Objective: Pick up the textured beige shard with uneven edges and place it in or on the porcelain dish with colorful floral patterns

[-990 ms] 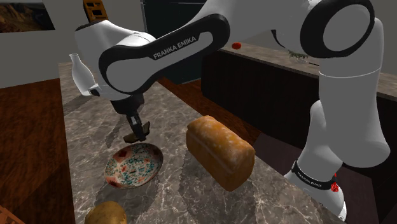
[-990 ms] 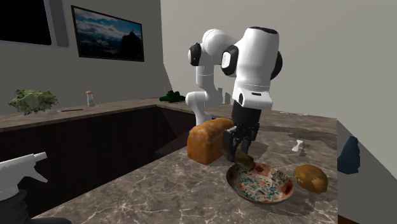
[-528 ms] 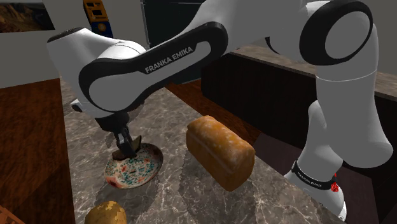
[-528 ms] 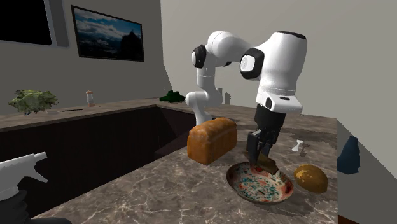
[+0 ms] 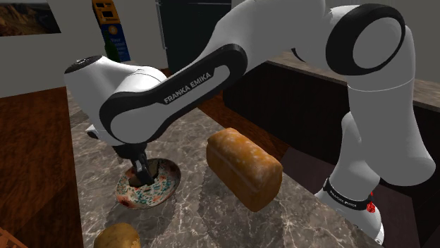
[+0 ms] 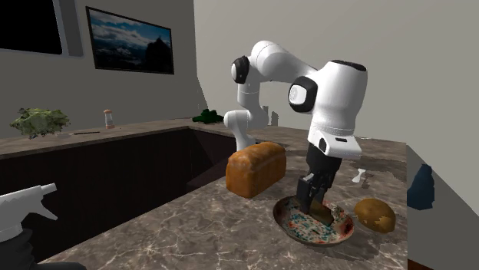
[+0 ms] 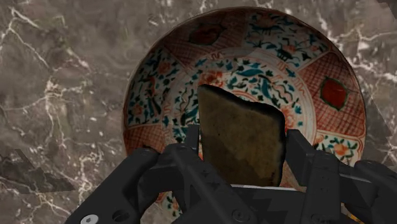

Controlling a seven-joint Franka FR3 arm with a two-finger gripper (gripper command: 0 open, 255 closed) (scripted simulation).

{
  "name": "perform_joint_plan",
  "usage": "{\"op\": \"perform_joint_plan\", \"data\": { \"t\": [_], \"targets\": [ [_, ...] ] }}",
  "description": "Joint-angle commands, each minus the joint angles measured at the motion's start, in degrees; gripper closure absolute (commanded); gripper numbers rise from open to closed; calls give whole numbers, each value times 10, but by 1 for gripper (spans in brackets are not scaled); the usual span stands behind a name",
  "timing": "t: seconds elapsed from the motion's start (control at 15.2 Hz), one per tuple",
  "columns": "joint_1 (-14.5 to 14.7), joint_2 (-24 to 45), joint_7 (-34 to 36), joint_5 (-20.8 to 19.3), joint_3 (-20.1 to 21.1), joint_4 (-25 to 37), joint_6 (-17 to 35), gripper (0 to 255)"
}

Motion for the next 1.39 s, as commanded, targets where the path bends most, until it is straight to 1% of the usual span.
{"op": "perform_joint_plan", "data": {
  "t": [0.0,0.13,0.59,0.66,0.99,1.25,1.32],
  "targets": [
    [1,7,2,-2,-1,-5,12,255],
    [1,12,4,-3,-1,-10,22,255],
    [1,12,4,-3,-1,-10,22,255],
    [1,12,4,-3,-1,-10,22,0],
    [1,12,4,-3,-1,-10,22,0],
    [5,-1,-1,3,2,44,-45,0],
    [5,-1,-1,3,2,44,-45,0]
  ]
}}
